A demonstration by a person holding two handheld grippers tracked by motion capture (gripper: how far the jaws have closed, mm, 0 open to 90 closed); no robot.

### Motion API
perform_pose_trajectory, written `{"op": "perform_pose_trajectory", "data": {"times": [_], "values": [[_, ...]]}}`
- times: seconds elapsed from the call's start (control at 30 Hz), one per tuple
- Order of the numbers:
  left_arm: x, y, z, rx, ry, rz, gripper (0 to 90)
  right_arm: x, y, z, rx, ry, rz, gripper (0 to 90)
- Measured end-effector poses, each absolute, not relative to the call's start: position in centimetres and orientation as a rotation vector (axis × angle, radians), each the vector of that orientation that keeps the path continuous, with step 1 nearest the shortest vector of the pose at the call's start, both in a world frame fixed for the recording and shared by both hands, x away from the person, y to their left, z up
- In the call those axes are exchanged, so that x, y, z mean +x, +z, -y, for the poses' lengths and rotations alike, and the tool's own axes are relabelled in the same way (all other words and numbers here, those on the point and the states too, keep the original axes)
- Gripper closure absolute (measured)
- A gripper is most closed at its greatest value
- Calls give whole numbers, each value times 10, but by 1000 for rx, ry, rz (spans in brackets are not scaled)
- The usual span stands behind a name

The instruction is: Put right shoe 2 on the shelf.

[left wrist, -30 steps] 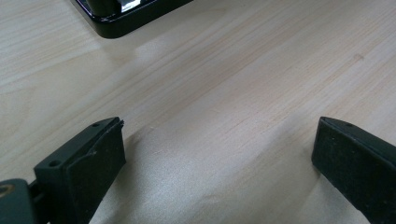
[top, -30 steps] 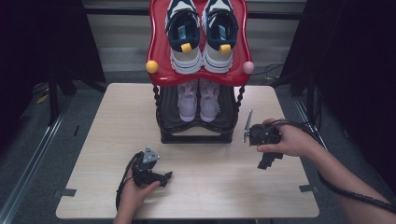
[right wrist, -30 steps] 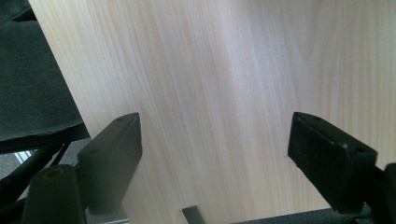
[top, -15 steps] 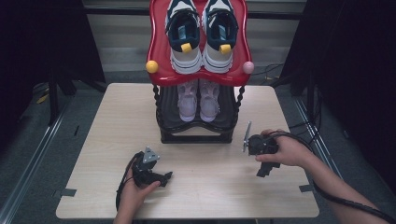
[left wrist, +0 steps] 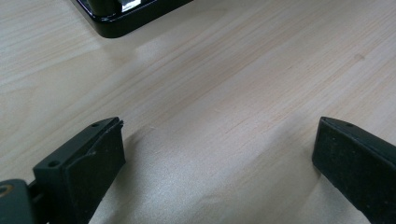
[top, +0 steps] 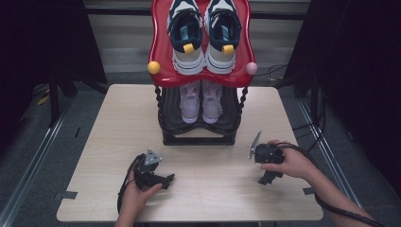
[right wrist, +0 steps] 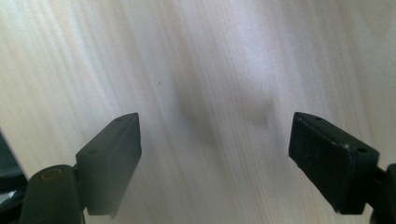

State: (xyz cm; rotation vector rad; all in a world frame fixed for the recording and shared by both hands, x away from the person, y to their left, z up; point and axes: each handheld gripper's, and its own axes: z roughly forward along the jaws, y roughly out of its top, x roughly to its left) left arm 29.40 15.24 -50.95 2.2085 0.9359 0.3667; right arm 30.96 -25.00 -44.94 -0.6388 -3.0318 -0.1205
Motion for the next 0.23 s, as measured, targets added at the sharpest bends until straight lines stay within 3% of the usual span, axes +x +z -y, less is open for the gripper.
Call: {"op": "perform_pose_trajectory", "data": {"times": [0.23], "values": [[294,-509,-152,2209,367,-936,18,304,-458,259,-726,-276,3052,160]]}}
